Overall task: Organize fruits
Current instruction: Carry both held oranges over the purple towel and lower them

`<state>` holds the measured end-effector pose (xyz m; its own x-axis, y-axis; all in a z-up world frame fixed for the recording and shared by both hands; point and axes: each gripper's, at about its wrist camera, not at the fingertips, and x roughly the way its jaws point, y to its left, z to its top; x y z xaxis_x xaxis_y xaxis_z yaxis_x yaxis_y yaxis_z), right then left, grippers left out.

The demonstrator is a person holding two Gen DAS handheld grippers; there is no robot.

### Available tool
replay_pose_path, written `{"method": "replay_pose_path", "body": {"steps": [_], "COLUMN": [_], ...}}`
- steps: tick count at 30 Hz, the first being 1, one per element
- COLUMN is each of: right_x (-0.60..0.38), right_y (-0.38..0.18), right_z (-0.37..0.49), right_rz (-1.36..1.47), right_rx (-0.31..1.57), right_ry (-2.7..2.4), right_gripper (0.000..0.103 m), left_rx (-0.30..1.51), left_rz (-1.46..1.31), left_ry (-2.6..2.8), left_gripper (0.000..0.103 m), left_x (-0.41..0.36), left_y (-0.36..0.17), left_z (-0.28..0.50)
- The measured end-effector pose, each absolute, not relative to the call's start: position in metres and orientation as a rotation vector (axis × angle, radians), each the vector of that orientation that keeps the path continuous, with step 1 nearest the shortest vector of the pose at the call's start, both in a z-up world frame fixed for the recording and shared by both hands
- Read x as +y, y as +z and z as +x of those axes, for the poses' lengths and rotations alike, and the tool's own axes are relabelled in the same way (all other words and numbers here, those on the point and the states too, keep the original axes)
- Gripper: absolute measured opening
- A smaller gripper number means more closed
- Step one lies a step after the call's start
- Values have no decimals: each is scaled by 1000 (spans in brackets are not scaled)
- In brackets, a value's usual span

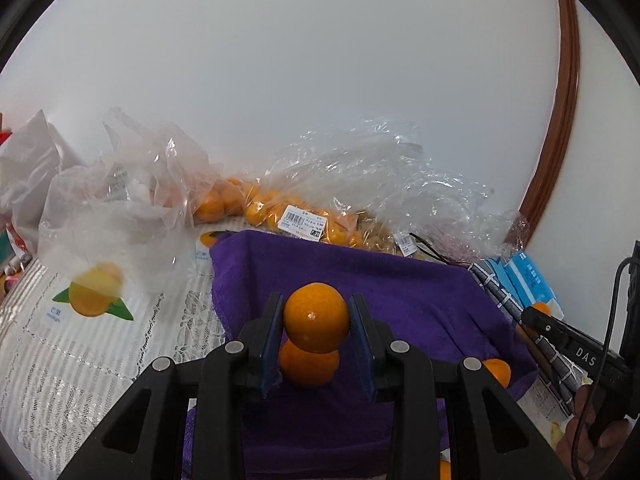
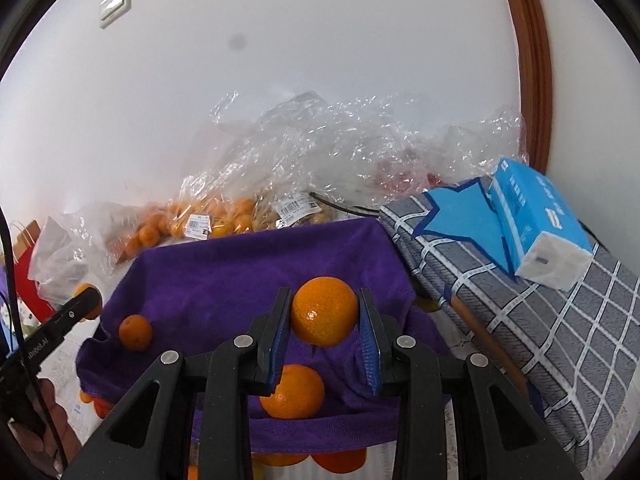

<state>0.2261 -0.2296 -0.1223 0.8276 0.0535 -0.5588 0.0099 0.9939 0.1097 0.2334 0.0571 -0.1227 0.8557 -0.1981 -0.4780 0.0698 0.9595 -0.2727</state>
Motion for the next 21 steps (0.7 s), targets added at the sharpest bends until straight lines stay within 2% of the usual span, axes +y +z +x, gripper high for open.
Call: {"method": "replay_pose_path", "body": {"steps": [21], "right_x": [-217], "right_y": [-146], "right_z": [239], "right_rz": [85], "right_rx": [685], "right_ry": [40], "right_gripper": [32], "left_rx": [549], "left_rz": [-260], "left_ry": [-129], "left_gripper": [31], "left_x": [60], "left_y": [-129], "left_z": [242]}}
